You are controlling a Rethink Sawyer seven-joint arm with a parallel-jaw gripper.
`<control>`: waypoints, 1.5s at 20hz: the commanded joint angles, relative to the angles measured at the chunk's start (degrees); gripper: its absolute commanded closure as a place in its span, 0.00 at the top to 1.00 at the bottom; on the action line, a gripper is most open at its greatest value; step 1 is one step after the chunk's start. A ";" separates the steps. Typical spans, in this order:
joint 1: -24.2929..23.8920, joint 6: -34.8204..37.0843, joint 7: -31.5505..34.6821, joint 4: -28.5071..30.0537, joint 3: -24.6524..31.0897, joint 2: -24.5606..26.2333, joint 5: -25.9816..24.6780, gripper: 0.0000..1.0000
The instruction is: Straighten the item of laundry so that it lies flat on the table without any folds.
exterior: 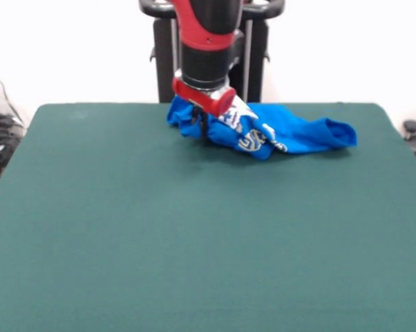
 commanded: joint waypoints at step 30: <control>8.29 13.33 8.62 7.39 -1.56 -19.75 -2.46 0.00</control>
